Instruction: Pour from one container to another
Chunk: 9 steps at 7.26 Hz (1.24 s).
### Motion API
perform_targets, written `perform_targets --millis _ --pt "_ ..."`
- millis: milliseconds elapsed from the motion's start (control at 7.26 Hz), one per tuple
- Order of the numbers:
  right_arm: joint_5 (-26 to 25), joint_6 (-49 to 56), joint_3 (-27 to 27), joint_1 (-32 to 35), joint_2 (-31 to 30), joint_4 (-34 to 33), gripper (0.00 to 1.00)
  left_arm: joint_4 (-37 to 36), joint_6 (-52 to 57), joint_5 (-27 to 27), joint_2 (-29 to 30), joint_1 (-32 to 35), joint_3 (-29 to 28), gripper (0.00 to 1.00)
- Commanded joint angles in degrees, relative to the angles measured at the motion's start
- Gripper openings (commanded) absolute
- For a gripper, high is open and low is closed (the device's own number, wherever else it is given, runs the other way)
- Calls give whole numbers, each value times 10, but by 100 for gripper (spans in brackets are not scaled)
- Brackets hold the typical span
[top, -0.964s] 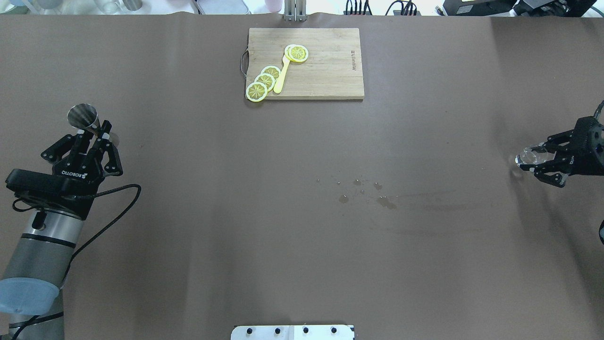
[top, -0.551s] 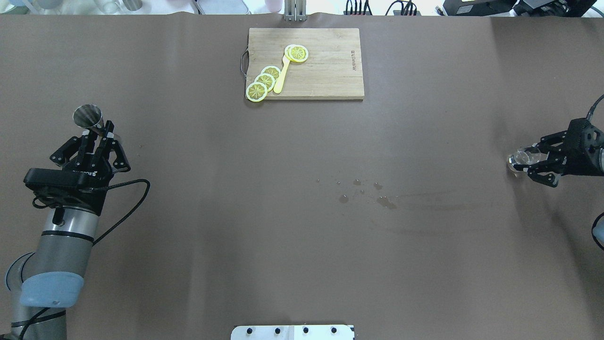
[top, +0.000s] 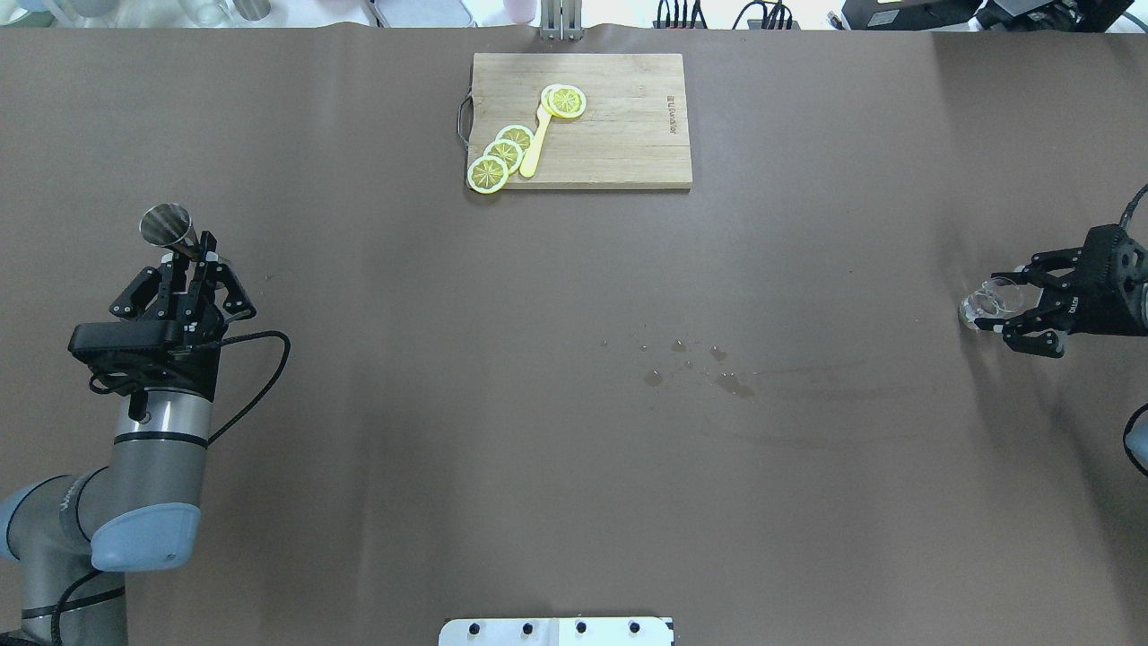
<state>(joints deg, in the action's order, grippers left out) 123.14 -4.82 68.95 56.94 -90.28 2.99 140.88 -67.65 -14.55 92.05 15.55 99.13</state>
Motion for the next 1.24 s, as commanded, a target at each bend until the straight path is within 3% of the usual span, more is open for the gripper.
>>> perform_targets --millis 0,275,413,689,826,964,1102 --pt "0 -12 -3 -1 0 4 100 -121 -141 12 -1 4 -3 0" --pt "17 -13 2 2 -9 5 100 -243 -267 14 -1 10 -3 0" --pt "53 -13 7 19 -12 3 100 -280 -301 12 -1 21 -4 0" --pt "104 -13 7 72 -39 -14 100 -302 -326 -10 -1 51 -21 0" --pt "125 -13 22 105 -41 -73 100 -303 -345 -21 -2 58 -33 0" --pt "189 -27 56 149 -45 -185 100 -303 -374 -28 -2 62 -46 0" --pt "204 -57 142 164 -83 -309 100 -304 -396 -56 -7 70 -50 0"
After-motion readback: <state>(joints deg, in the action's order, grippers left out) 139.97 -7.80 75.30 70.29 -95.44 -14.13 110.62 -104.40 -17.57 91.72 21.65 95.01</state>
